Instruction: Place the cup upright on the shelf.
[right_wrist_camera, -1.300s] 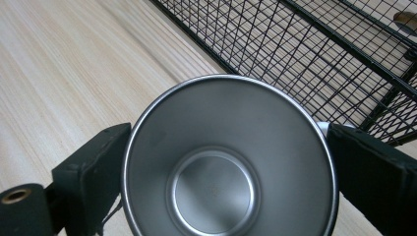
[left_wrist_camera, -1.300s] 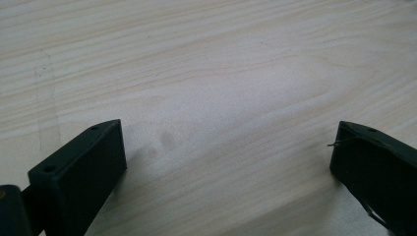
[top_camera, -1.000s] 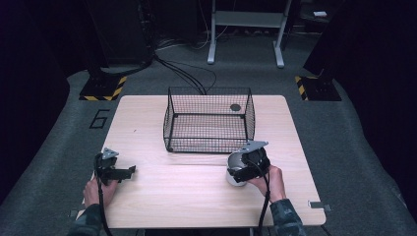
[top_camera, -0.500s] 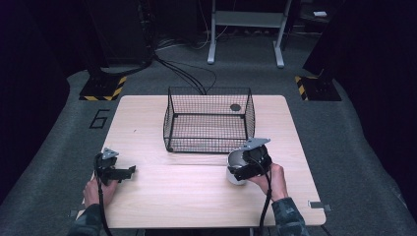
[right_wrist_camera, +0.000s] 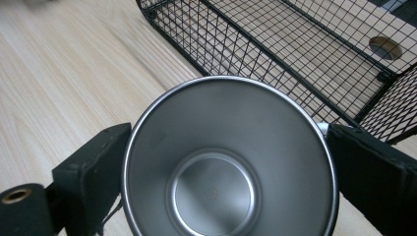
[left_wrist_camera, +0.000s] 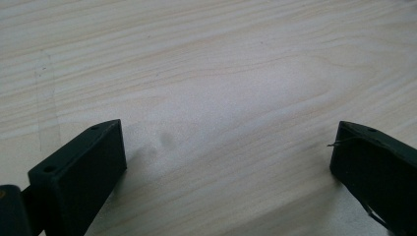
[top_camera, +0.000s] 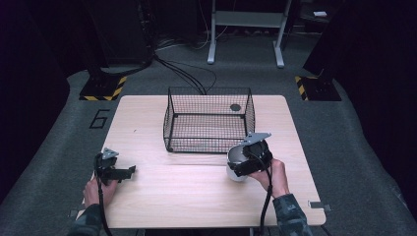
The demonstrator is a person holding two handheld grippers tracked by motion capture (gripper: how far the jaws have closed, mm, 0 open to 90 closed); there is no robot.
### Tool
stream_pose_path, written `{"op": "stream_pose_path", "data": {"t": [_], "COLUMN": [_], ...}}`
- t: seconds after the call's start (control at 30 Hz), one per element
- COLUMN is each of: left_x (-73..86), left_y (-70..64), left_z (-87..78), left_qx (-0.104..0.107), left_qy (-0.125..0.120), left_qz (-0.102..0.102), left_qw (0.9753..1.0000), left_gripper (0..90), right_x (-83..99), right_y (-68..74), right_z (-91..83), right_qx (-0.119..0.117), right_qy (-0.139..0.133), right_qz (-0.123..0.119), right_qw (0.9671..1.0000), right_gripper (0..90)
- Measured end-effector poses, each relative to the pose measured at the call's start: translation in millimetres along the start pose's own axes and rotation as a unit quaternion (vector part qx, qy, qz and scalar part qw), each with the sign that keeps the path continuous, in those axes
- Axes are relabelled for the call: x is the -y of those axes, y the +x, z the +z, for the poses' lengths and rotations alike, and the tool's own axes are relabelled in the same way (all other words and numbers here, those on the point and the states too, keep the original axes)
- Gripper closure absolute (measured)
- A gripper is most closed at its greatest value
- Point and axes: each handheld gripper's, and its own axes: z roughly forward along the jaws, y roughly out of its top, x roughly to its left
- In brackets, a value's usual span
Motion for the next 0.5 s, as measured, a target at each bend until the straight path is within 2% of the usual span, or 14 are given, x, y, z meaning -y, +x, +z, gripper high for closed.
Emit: {"op": "stream_pose_path", "data": {"t": [0.5], "left_x": [-0.1], "left_y": [0.3], "left_z": [-0.2], "left_qx": [0.0], "left_qy": [0.002], "left_qz": [0.002], "left_qw": [1.0], "left_gripper": [0.4], "right_x": [-18.5], "right_y": [-4.0], "right_z": [-12.5], "right_qx": [0.002], "right_qy": [-0.01], "right_qz": [-0.011], "right_qw": [0.9999], "right_gripper": [6.0]}}
